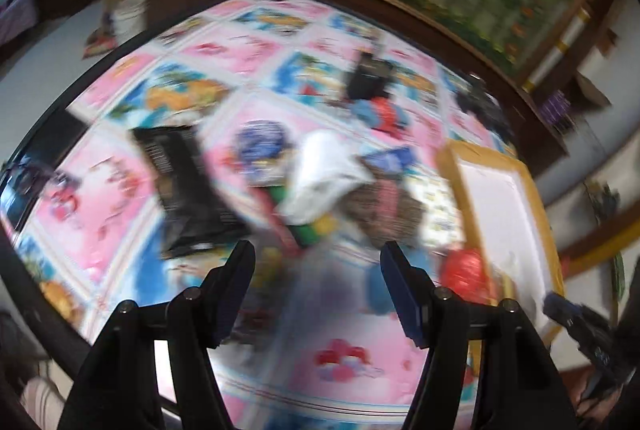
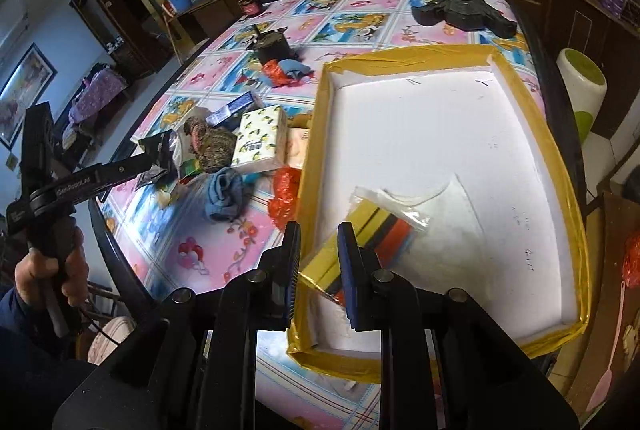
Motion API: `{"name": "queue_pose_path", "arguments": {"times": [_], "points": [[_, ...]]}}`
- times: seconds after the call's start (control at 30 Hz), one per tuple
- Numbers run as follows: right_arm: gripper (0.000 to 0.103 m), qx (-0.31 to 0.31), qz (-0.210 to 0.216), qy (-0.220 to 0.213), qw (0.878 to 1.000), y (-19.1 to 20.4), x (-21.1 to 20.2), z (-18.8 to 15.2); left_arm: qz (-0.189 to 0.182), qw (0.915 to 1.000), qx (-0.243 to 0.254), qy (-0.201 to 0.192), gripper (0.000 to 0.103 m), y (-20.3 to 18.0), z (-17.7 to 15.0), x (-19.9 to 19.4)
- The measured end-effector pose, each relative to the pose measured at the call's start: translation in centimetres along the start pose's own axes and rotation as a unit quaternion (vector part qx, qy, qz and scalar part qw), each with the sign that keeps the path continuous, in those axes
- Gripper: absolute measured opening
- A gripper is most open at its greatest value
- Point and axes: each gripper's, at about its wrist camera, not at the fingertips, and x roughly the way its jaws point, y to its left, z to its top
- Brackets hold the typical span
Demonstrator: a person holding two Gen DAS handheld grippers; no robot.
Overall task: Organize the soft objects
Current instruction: 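Lower the striped sponge pack into the tray and open the left gripper, then grasp the black snack bag with the left gripper while the right grasps the blue towel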
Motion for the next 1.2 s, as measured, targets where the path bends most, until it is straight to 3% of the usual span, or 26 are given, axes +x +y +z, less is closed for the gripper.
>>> {"name": "queue_pose_path", "arguments": {"times": [0.17,0.33,0.37,0.47,0.53,0.6,0.63,0.7,0.97,1.1,1.2], "points": [[0.018,-0.026,0.017,0.010,0.999,2.4,0.9,-0.2,0.050,0.9961,-0.068,0.024,0.065,5.9,1.3,1.5],[0.018,-0.040,0.032,0.019,0.998,4.3,1.6,-0.6,0.071,0.9934,-0.073,0.053,0.065,8.2,2.4,4.1],[0.021,-0.042,0.036,0.018,0.998,4.5,1.7,-0.7,0.072,0.9930,-0.072,0.061,0.065,8.3,2.6,4.9],[0.054,-0.050,0.055,0.030,0.997,5.7,2.3,-0.9,0.072,0.9929,-0.060,0.073,0.066,8.3,3.2,6.8],[0.054,-0.056,0.061,0.033,0.996,6.4,2.6,-1.1,0.096,0.9929,-0.035,0.061,0.065,7.8,3.9,7.2],[0.054,-0.062,0.056,0.036,0.996,7.0,2.9,-1.0,0.094,0.9940,-0.022,0.052,0.065,7.8,4.3,7.6],[0.054,-0.063,0.054,0.037,0.996,7.3,3.2,-0.9,0.093,0.9944,-0.016,0.047,0.062,7.9,4.4,7.7],[0.055,-0.062,0.052,0.040,0.996,7.8,3.8,-0.5,0.104,0.9937,0.005,0.040,0.038,7.9,4.3,7.6],[0.055,-0.078,0.041,0.069,0.994,10.7,8.4,1.8,0.073,0.9960,0.033,0.038,0.038,7.6,0.4,5.2],[0.055,-0.068,0.010,0.097,0.993,11.1,11.7,3.1,0.045,0.9963,0.051,0.053,0.038,7.2,-2.2,3.6],[0.055,-0.050,0.010,0.115,0.992,10.9,13.5,3.3,0.026,0.9954,0.069,0.060,0.038,6.8,-3.6,2.7]]}}
